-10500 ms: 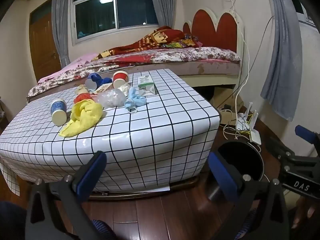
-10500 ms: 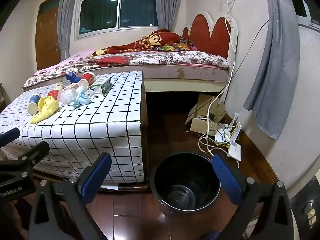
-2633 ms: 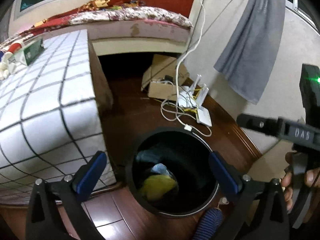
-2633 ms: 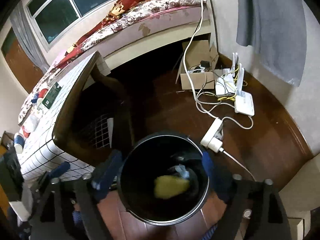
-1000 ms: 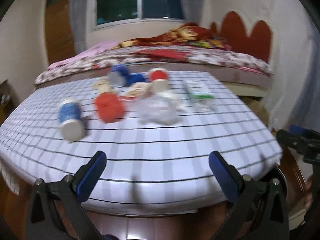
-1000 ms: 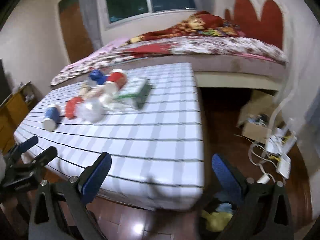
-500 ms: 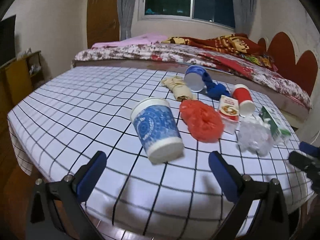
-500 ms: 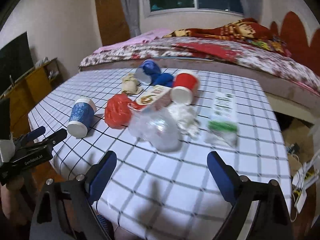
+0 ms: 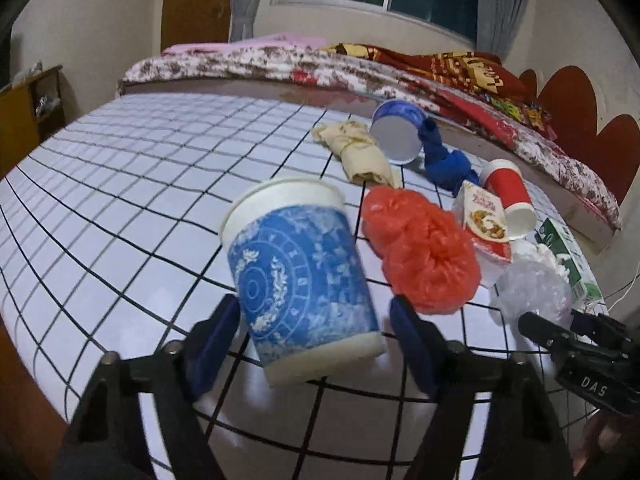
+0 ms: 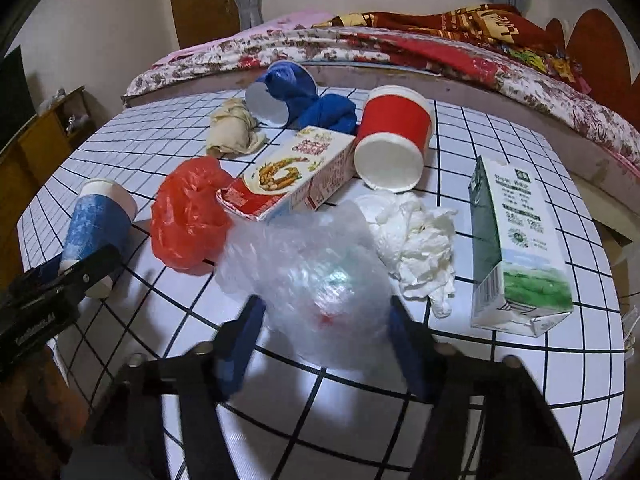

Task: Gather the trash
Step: 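Grasp the blue-white paper cup with the left tool while the right tool grasps the clear plastic bag, then carry cup and plastic bag over the black bin and open both tools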

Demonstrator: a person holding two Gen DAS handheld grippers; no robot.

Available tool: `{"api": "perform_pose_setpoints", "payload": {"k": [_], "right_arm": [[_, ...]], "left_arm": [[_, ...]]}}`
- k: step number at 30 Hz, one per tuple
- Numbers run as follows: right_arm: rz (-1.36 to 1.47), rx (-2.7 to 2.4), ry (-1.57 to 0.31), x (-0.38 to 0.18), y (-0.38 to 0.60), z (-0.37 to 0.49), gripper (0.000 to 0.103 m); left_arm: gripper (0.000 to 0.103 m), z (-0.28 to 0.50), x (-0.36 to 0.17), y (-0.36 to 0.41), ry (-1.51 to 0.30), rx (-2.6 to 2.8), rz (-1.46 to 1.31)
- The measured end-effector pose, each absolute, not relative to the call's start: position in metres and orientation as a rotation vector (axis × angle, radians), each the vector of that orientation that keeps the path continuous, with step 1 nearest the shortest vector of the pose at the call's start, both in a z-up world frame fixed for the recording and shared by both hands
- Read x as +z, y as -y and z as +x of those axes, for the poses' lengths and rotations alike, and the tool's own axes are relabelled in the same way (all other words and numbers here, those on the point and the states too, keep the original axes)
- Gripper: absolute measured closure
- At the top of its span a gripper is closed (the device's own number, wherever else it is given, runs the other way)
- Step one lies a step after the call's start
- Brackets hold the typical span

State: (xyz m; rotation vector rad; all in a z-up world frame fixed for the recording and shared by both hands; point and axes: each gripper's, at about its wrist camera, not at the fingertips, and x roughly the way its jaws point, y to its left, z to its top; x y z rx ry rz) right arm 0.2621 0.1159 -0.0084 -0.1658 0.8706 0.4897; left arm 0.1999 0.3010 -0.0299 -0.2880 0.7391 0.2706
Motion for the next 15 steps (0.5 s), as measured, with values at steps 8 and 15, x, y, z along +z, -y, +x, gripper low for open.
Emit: {"api": "perform_pose_setpoints", "payload": {"k": [8, 15], "right_arm": [[-0.112, 0.535, -0.814, 0.001, -0.097, 0.24, 0.058], [-0.094, 0.54, -0.743, 0.026, -0.066, 0.208, 0.058]], "left_arm": [[0.043, 0.175, -0.016, -0.292, -0.675, 0.201, -0.298], [0.043, 0.15, 0.004, -0.254, -0.628, 0.144, -0.259]]}}
